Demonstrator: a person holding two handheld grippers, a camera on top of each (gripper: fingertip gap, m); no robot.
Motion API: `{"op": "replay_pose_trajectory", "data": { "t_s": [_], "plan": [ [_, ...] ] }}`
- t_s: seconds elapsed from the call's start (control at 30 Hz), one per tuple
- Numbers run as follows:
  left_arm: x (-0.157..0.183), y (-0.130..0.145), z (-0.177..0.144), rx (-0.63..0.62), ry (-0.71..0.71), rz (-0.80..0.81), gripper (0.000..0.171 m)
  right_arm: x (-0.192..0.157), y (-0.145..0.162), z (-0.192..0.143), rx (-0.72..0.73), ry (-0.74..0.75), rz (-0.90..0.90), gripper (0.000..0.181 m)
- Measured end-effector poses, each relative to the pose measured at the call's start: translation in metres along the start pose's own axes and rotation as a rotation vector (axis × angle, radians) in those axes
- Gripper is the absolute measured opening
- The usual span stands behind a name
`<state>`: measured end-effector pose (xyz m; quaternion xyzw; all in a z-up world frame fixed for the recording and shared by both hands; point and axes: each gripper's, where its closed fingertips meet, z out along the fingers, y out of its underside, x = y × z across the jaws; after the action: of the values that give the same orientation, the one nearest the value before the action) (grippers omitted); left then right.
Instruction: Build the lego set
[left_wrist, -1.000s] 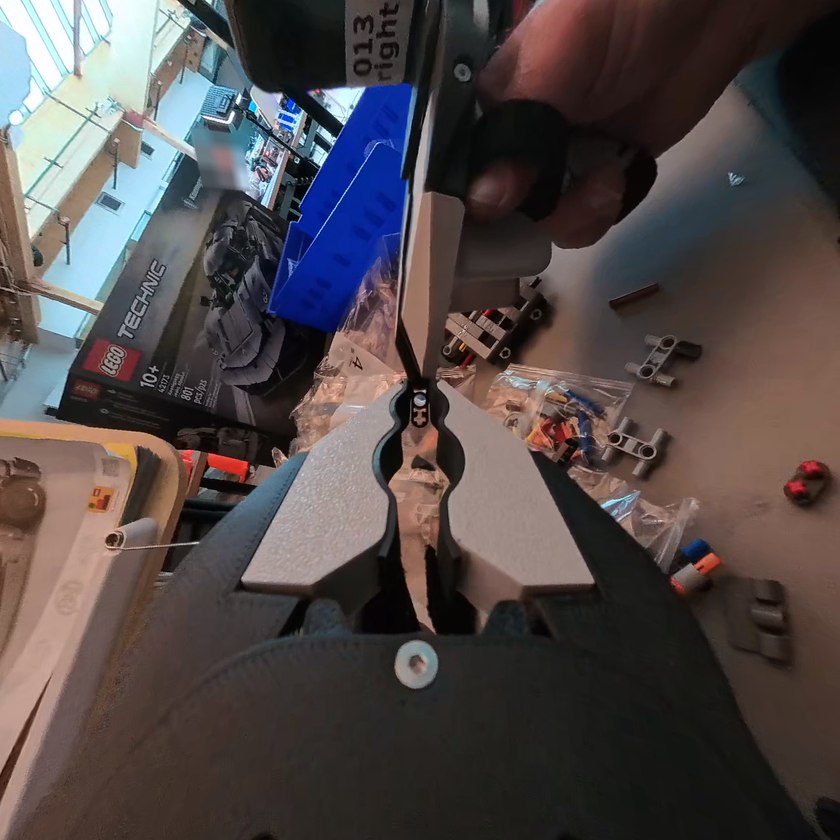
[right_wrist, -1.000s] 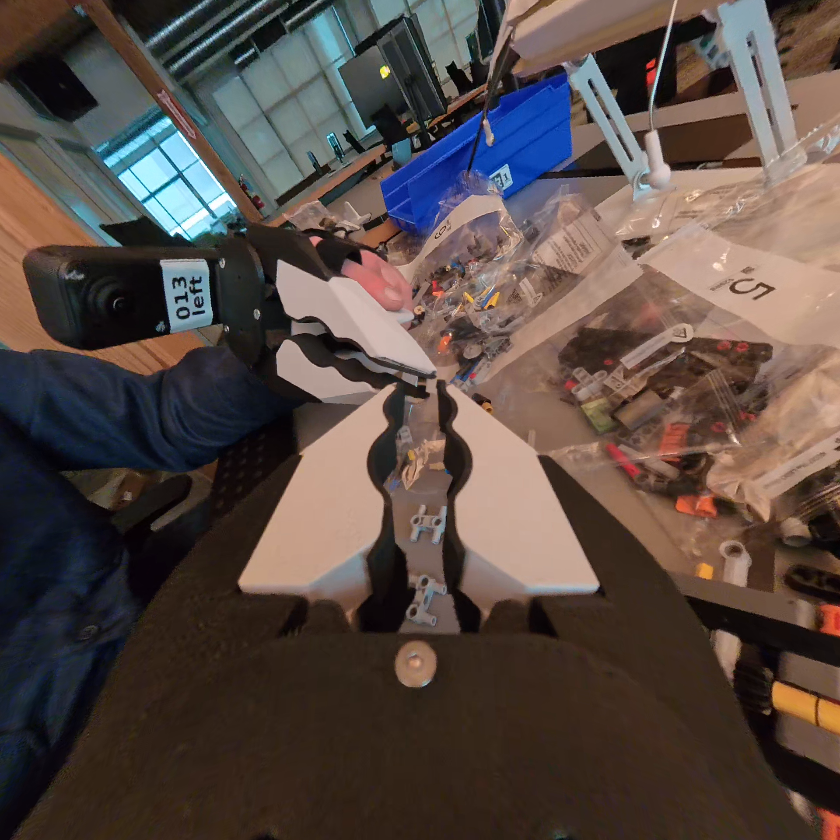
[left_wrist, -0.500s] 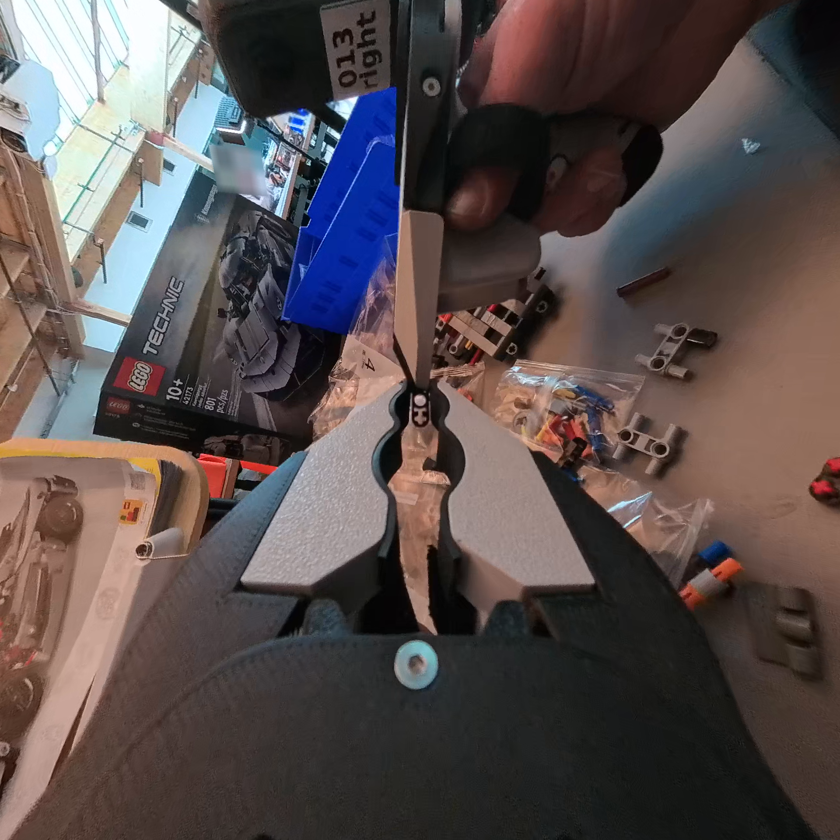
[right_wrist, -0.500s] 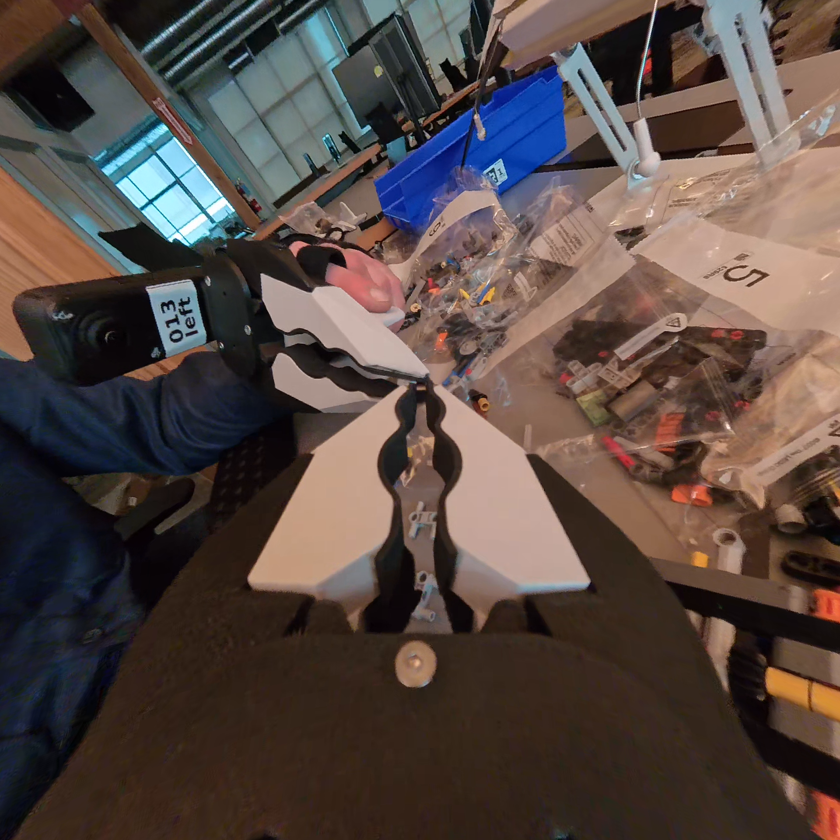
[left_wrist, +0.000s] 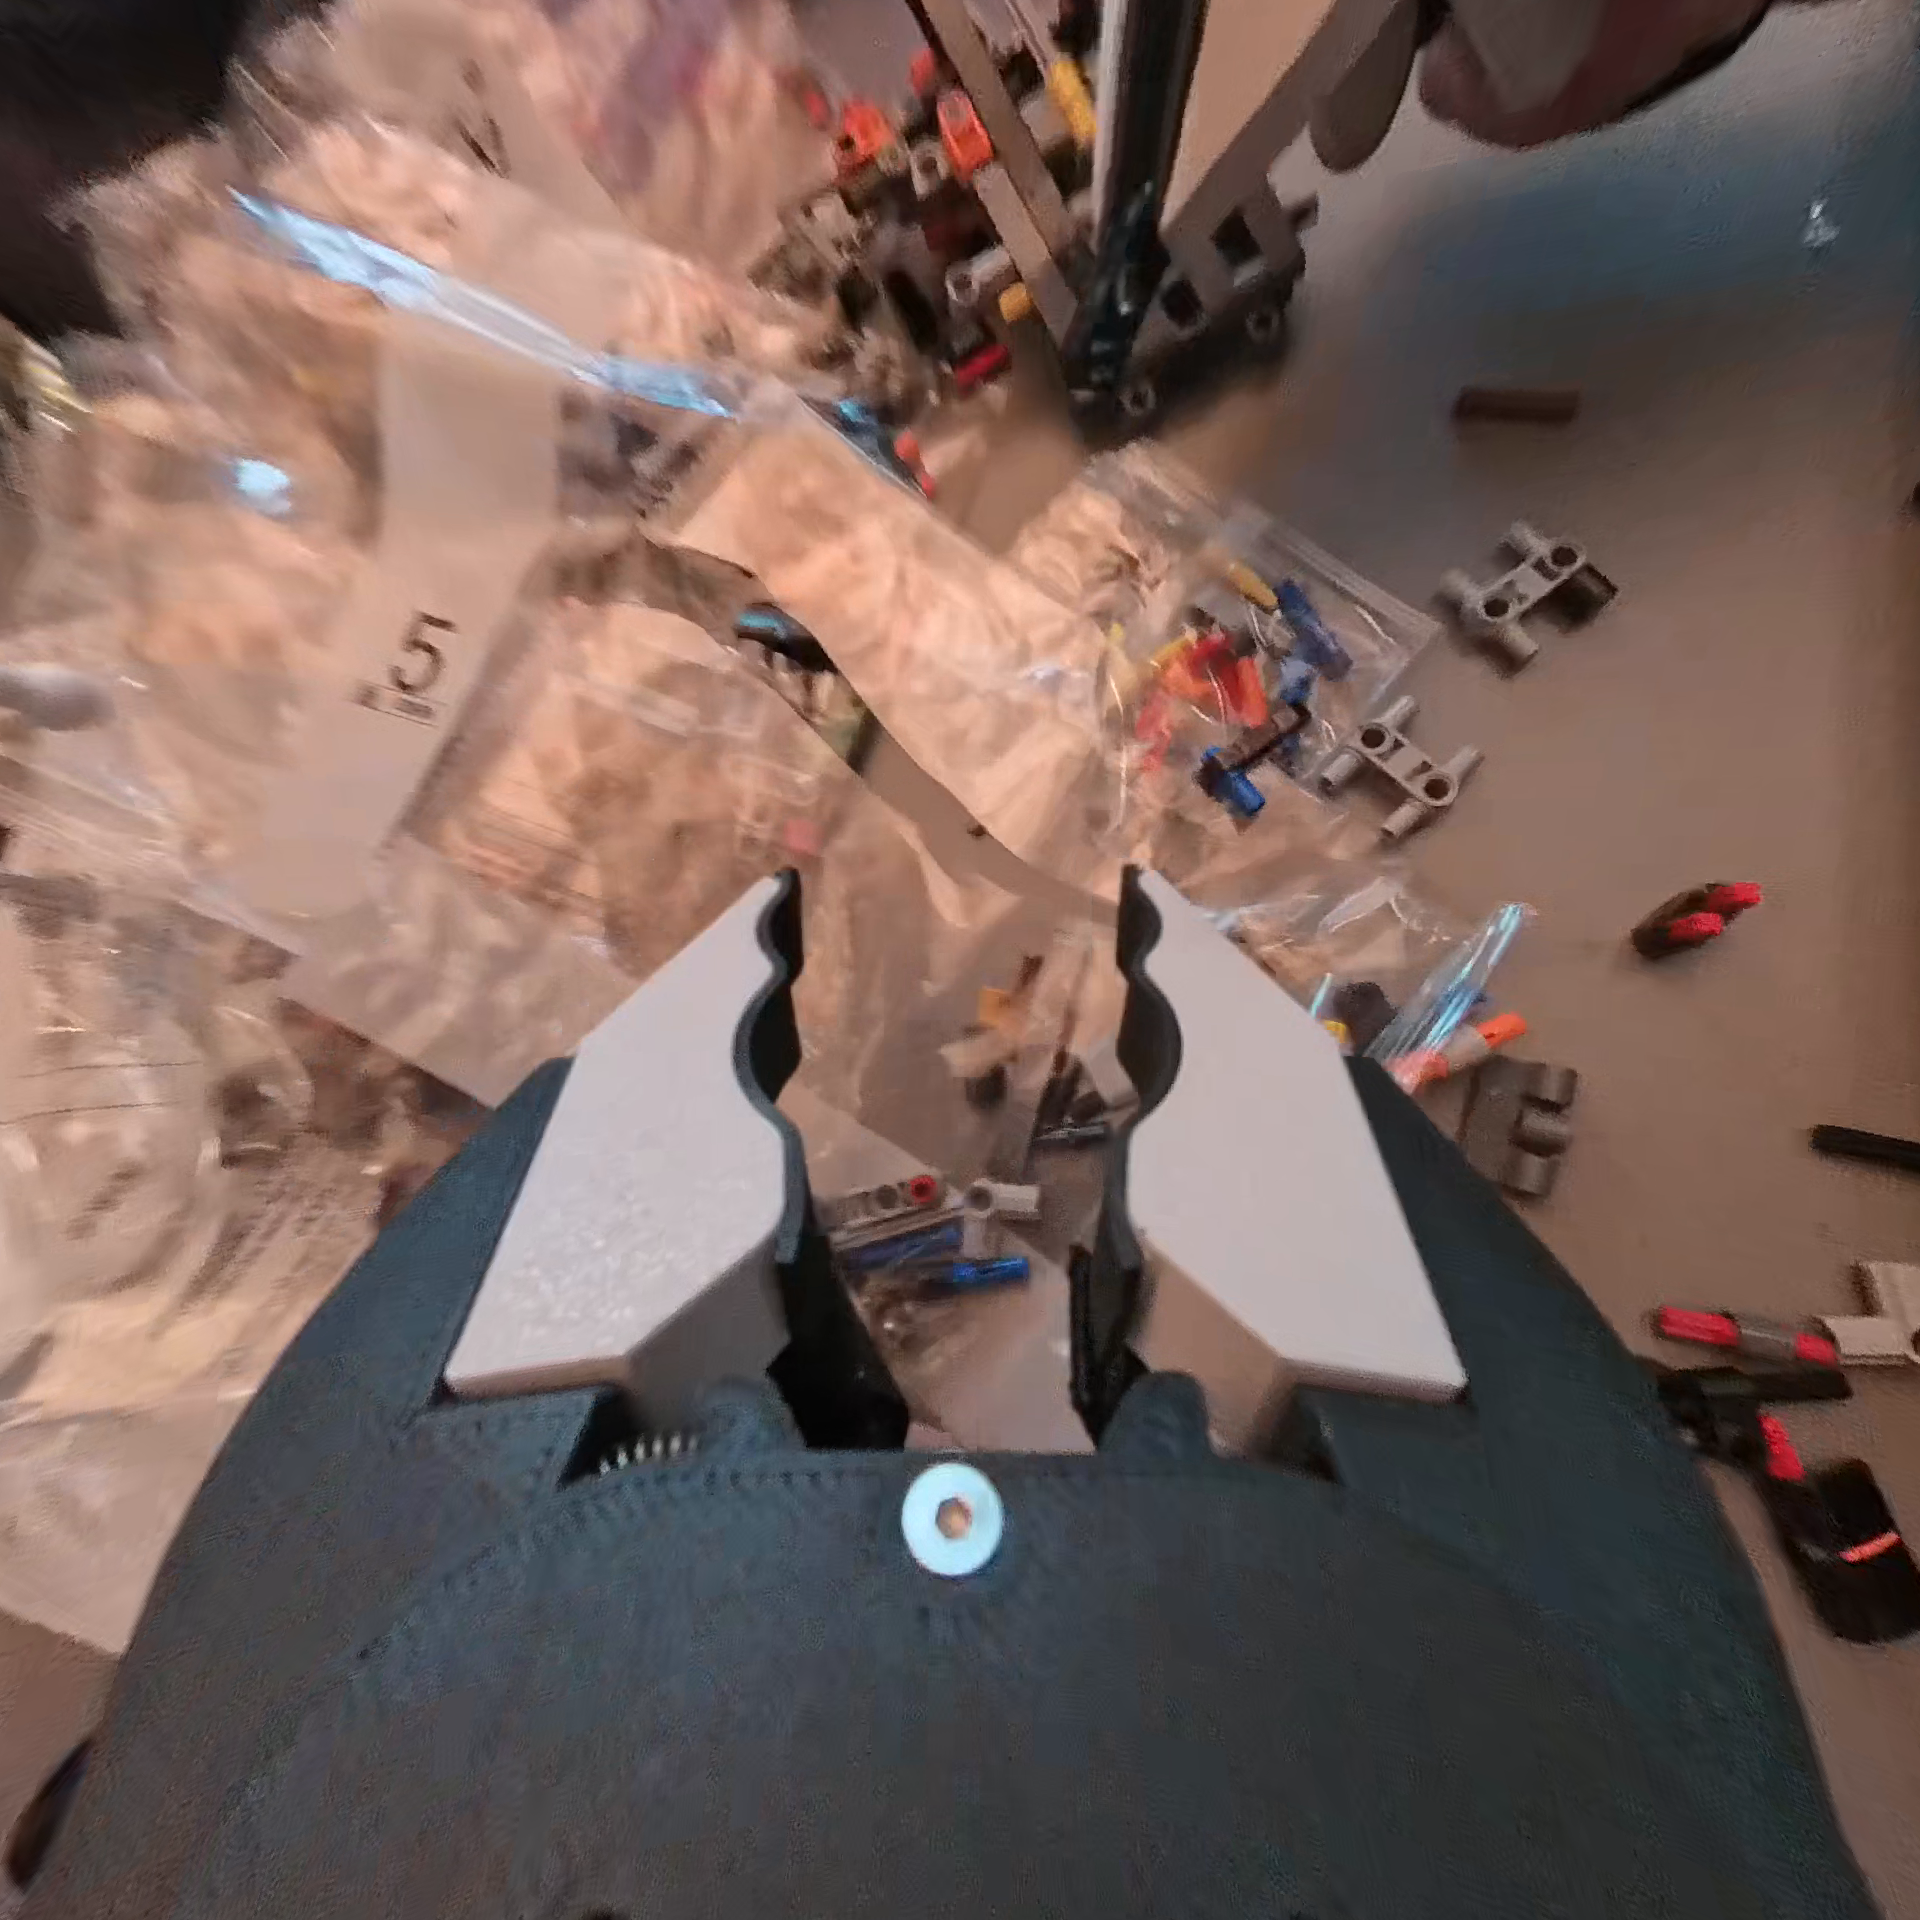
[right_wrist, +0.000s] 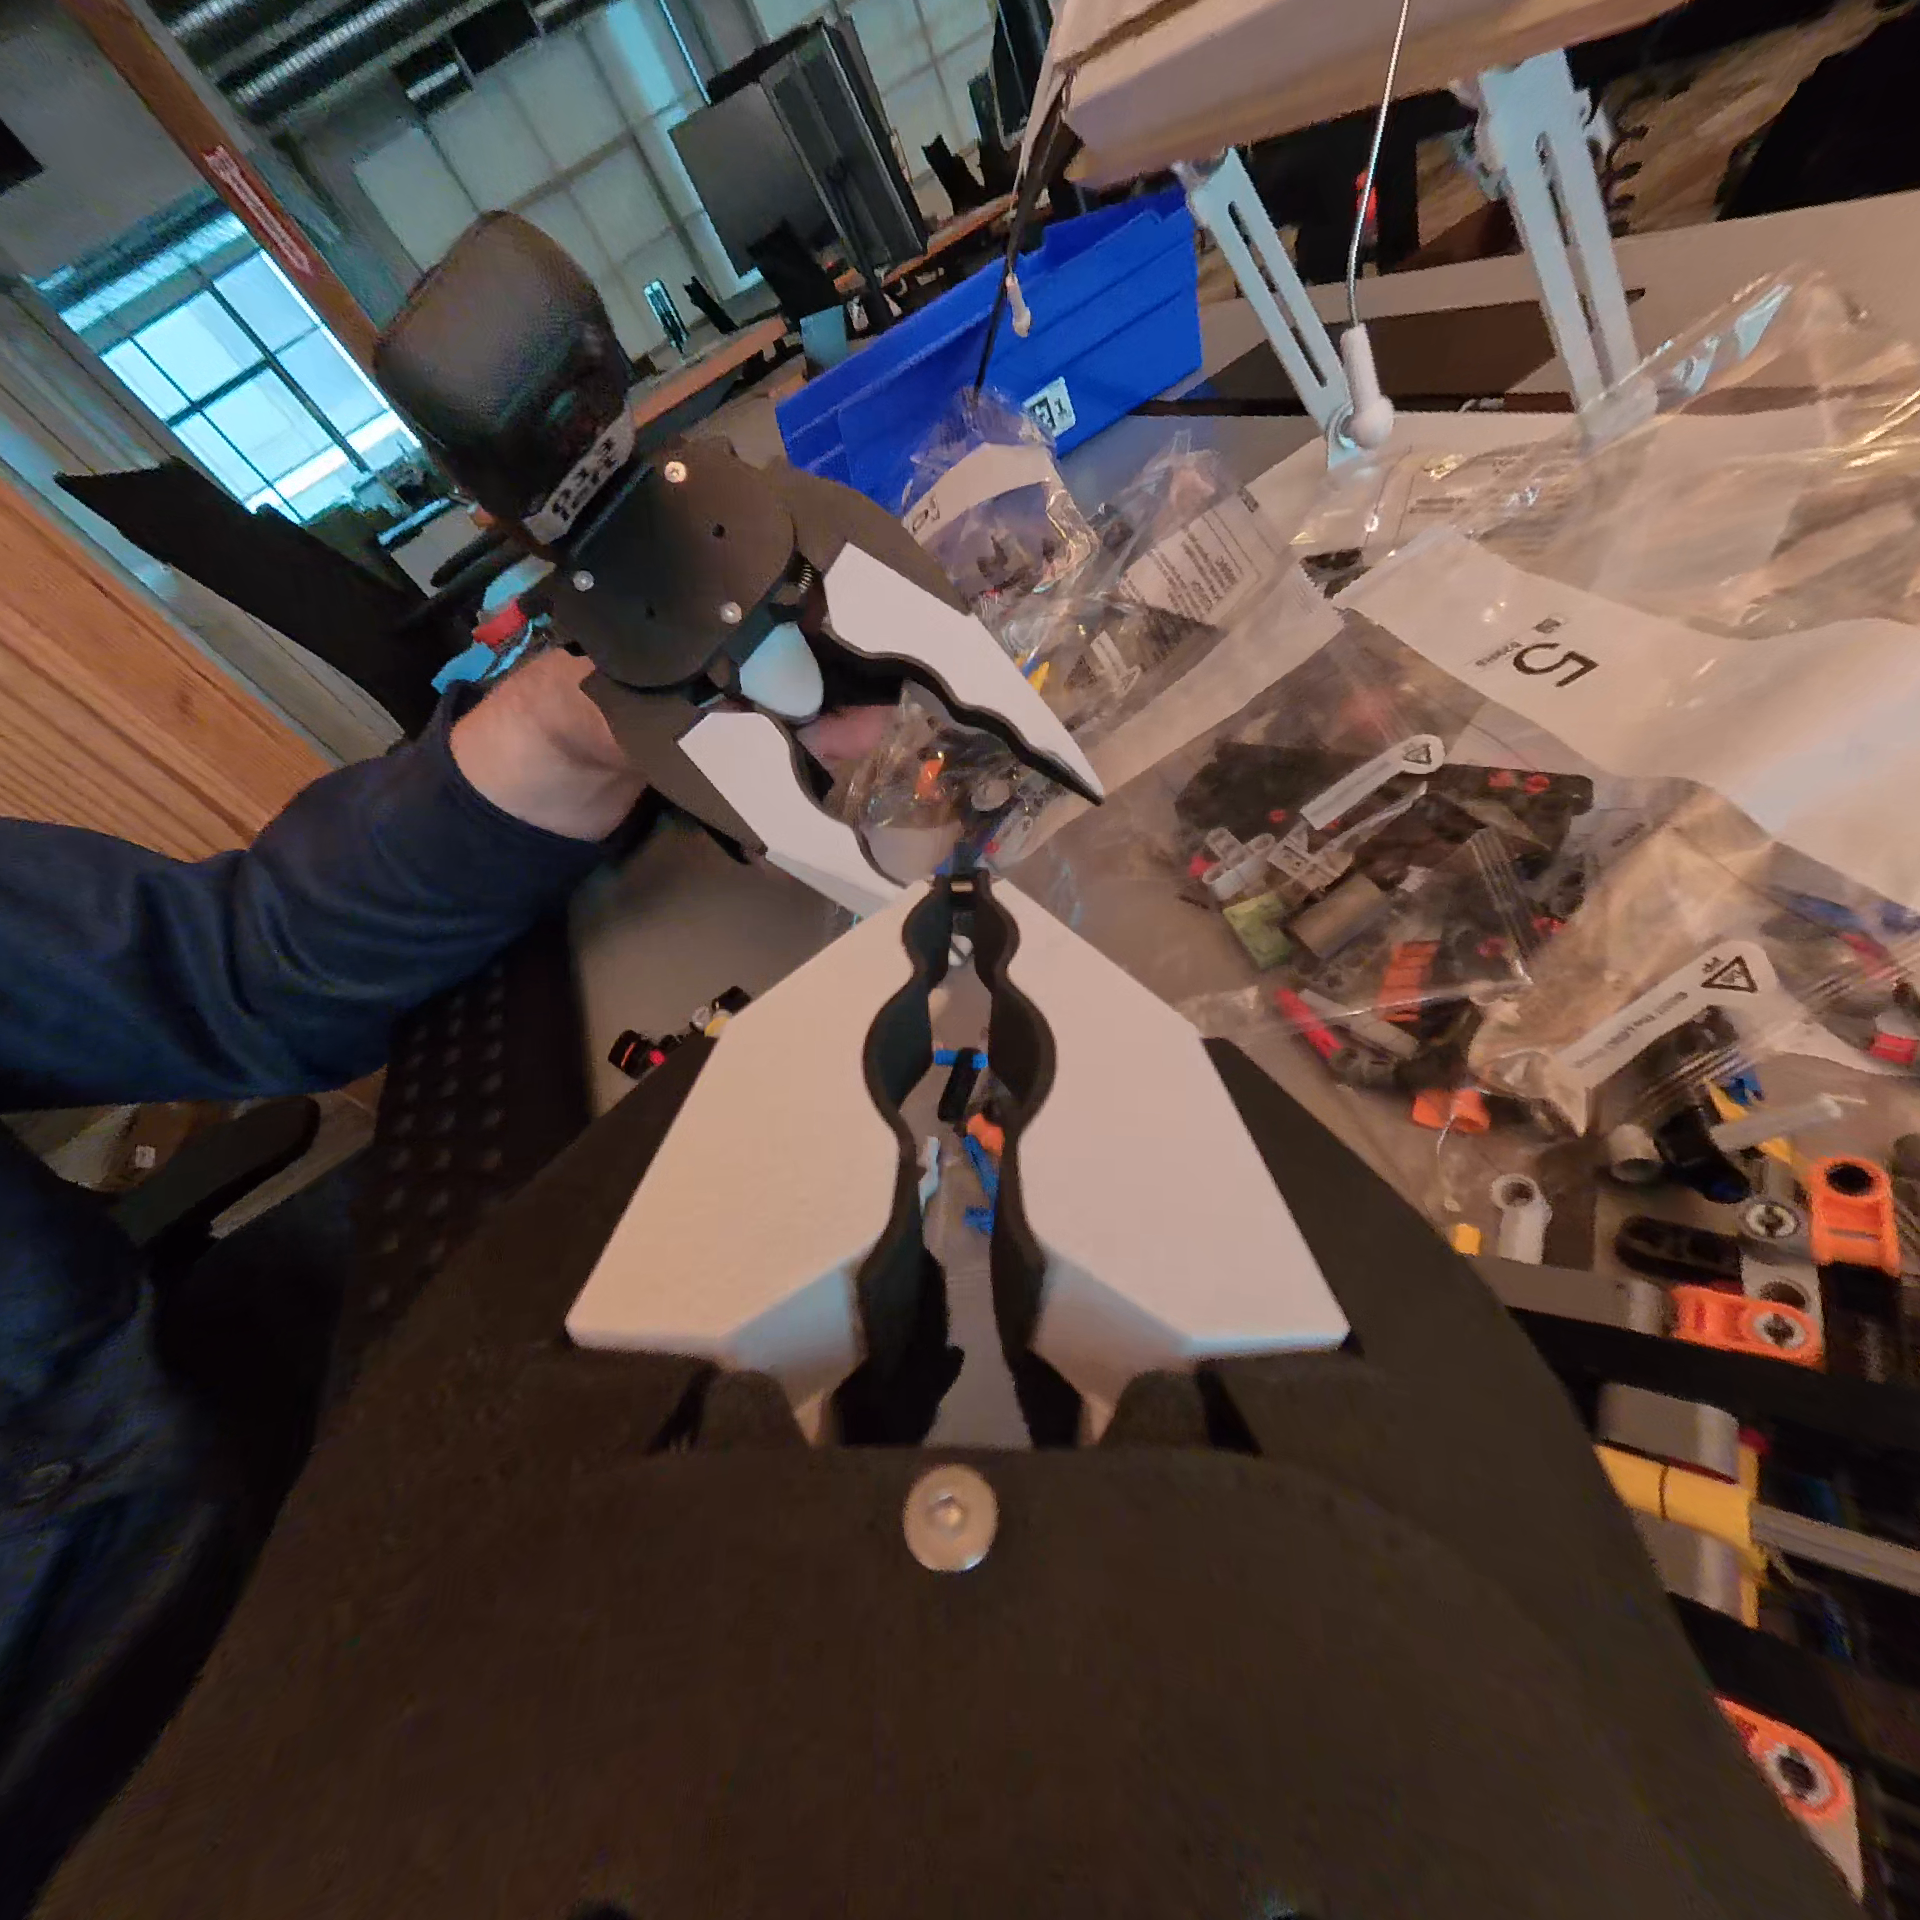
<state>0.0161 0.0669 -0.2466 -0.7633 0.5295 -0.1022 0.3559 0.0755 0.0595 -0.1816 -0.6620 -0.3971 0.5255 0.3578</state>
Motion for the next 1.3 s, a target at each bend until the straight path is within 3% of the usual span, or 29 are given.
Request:
{"op": "replay_pose_trajectory", "data": {
  "t_s": [0.1, 0.47, 0.63, 0.8, 1.3],
  "plan": [
    [0.005, 0.016, 0.016, -0.099, 0.016, -0.014, 0.064, 0.001, 0.005, 0.003, -0.031, 0.016, -0.022, 0.001],
    [0.003, 0.024, 0.022, -0.086, 0.052, -0.086, 0.011, 0.000, 0.012, 0.008, -0.071, 0.007, -0.043, 0.001],
    [0.000, 0.026, 0.021, -0.082, 0.055, -0.095, 0.000, 0.000, 0.011, 0.008, -0.067, 0.008, -0.045, 0.000],
    [-0.008, 0.030, 0.018, -0.090, 0.018, -0.097, 0.000, 0.000, 0.012, 0.007, -0.068, 0.014, -0.047, 0.001],
    [-0.037, 0.014, -0.015, 0.069, -0.050, -0.201, 0.000, -0.005, 0.022, 0.022, -0.168, 0.062, -0.190, 0.001]
  ]
}}
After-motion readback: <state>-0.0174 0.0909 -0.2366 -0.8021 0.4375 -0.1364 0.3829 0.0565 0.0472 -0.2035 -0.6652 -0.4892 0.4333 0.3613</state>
